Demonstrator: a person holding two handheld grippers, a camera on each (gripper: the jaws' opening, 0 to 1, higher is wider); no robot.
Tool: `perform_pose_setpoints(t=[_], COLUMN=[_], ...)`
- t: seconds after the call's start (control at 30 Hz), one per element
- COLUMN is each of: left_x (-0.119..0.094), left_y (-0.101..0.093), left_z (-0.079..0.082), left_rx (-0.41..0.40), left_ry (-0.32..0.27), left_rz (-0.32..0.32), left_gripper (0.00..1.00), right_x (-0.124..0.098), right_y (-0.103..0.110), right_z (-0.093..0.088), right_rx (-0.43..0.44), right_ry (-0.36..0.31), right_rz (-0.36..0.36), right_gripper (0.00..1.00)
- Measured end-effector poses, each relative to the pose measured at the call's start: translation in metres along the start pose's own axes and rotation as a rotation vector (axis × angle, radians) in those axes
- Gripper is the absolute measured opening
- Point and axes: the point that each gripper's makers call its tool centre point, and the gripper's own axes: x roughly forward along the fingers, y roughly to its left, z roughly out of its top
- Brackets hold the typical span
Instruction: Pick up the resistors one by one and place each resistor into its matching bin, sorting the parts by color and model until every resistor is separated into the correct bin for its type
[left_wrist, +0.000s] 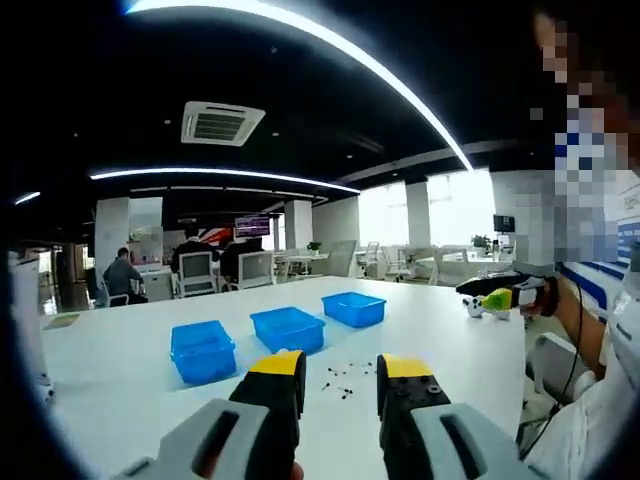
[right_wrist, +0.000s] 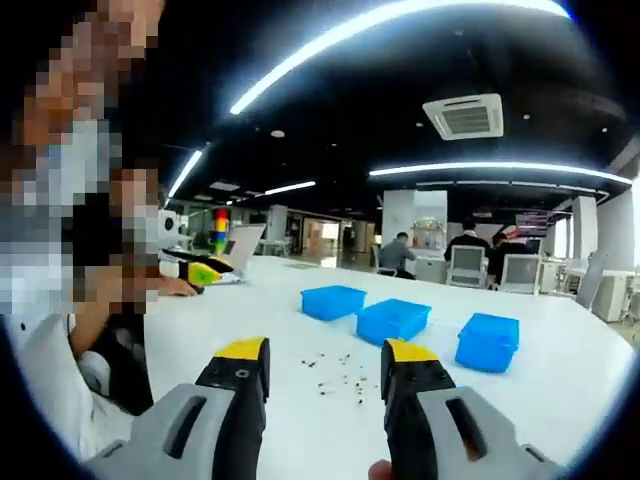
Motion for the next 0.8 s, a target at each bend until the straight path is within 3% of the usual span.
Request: perform_pose_setpoints(t=[0.33, 0.43, 0.5, 0.6, 0.8], left_x=[0.000, 0.004, 0.010, 0.018, 0.044], left_y=[0.008, 0.011, 0.008, 0.004, -0.002], left_z=[0.001, -0.002, 0.004, 0.008, -0.006], left_rx=[0.027, 0.061, 0.062, 0.070, 0.181], left_ry=[0.022, 0.078, 0.088, 0.111, 0.281], left_rz=[0.046, 0.066, 0.060, 0.037, -0.039], left_gripper=[0.30, 0.30, 0.30, 0.30, 0.29], right_x=[-0.008, -0.011, -0.016, -0.022, -0.035], right_y=[-0.020, -0.028, -0.027, -0.035, -0.026], right_z=[0.004, 0.007, -0.009, -0.019, -0.023], right_rx=[0.022, 0.049, 0.055, 0.020, -0.034], right_ry=[-0.005, -0.036, 0.019, 0.062, 0.120], right_rz=[-0.028, -0.032, 0.010, -0.014, 0.054], right_gripper=[0.44, 0.43, 0.43, 0.42, 0.42])
